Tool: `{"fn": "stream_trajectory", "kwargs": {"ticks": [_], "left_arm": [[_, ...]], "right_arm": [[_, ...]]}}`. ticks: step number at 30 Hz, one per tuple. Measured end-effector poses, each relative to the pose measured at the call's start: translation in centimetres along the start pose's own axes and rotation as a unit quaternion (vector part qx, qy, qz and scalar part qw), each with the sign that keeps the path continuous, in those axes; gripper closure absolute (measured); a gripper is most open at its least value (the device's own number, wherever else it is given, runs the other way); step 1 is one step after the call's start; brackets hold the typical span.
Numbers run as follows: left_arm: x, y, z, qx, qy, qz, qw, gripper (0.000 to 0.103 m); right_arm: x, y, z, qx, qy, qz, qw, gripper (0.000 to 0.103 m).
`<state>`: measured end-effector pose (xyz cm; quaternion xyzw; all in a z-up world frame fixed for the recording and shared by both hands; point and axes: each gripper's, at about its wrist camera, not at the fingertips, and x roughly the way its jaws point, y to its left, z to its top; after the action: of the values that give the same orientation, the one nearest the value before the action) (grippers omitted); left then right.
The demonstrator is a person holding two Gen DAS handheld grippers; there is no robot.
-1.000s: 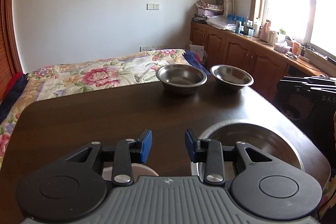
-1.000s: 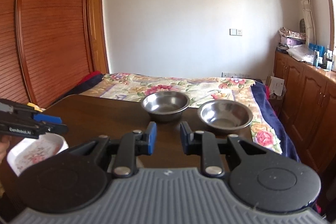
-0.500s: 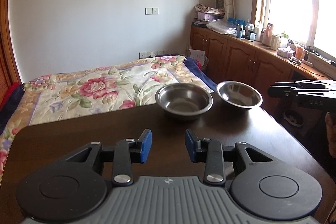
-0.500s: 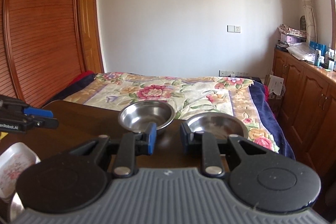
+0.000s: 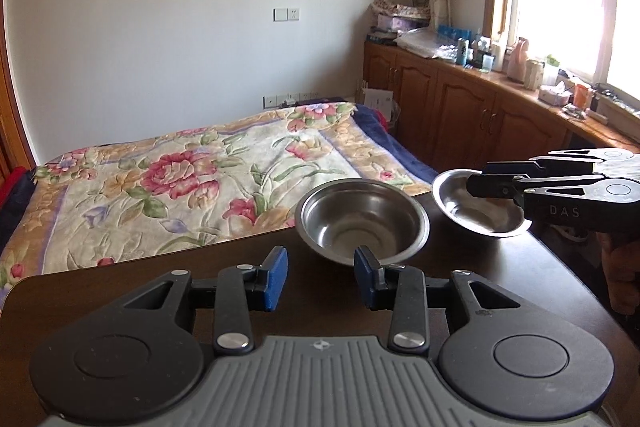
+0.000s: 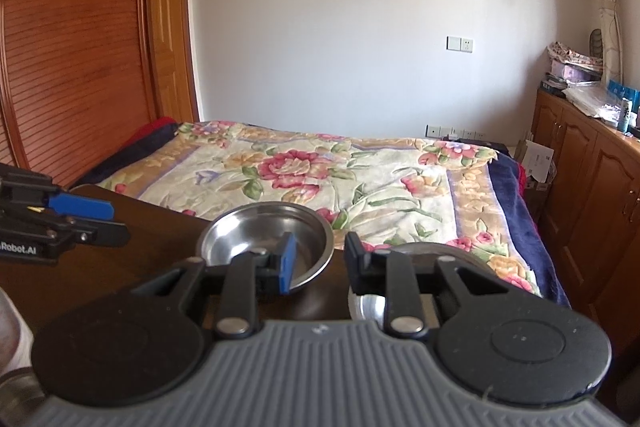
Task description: Organize plates and bowls
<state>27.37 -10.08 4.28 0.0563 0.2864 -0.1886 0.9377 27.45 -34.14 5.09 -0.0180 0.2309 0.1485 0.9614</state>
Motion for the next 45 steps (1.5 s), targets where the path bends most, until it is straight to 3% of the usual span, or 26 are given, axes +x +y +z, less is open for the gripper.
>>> {"fn": "stream_trajectory", "kwargs": {"ticks": [5, 11, 32, 40, 45], "left_arm": [[3.1, 0.9, 0.1, -0.013, 0.019, 0.013, 0.9996, 0.063], [5.6, 1.6, -0.1, -0.035, 0.038, 0.010, 0.9986, 0.063], [8.4, 1.3, 0.6, -0.055, 0.058, -0.017, 0.9967, 0.064], [8.9, 1.8, -0.1, -0.060, 0.072, -0.020, 0.9954, 0.078], [8.6, 1.8, -0.1, -0.057, 0.075, -0.013, 0.9955, 0.081]], "right_arm": [[2.1, -0.9, -0.1, 0.040, 0.024, 0.019, 0.999, 0.073], [3.7, -0.3, -0.2, 0.034, 0.036, 0.015, 0.999, 0.073], [7.1, -0.2, 0.1, 0.047, 0.073, 0.013, 0.996, 0.073], [7.4, 0.7, -0.3, 0.041, 0.081, 0.032, 0.995, 0.084], [7.6, 0.9, -0.5, 0.041, 0.098, 0.049, 0.993, 0.085]]}}
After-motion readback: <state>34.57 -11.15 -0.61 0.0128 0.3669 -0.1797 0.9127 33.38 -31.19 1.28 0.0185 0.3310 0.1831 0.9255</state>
